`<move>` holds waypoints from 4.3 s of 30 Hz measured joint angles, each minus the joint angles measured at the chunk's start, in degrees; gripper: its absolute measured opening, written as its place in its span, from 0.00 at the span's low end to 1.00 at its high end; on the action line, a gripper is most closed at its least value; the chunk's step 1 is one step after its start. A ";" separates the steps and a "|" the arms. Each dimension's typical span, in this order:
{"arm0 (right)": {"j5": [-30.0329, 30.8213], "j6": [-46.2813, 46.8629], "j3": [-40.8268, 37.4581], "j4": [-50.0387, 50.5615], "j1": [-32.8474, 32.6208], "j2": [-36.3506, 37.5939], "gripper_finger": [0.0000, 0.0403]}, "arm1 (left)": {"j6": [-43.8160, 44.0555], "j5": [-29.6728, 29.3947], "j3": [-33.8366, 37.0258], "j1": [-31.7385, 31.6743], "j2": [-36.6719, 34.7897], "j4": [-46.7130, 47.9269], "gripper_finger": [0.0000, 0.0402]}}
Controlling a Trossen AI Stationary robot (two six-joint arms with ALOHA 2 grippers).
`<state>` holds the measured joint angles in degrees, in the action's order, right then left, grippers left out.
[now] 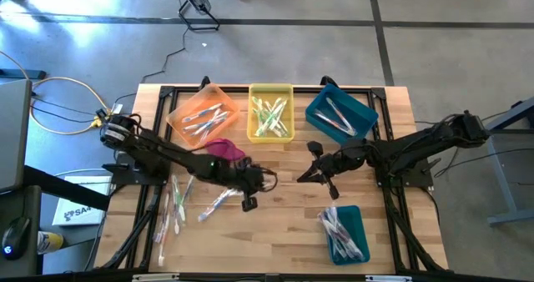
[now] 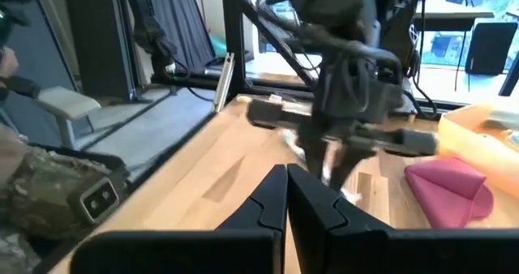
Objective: Pick & Place Toothbrushes
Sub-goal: Put the orange toothbrush into the top blue bin
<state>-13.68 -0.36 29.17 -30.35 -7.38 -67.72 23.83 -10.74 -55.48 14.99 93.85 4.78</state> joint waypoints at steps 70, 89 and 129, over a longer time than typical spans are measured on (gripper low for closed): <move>16.80 -4.82 10.41 -25.53 14.33 -15.13 0.23 | -32.56 49.43 -0.07 -39.35 -12.55 -40.65 0.04; 16.25 -5.20 14.51 -23.43 14.62 -18.17 0.44 | -32.91 46.93 -0.03 -37.02 -11.61 -42.62 0.04; 13.97 -6.53 14.47 -23.06 14.67 -18.15 0.04 | -33.42 43.10 -0.07 -34.06 -7.74 -48.59 0.04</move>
<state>0.29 -6.90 43.64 -53.41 7.29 -85.86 -9.58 32.36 -55.55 -19.07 86.11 -43.81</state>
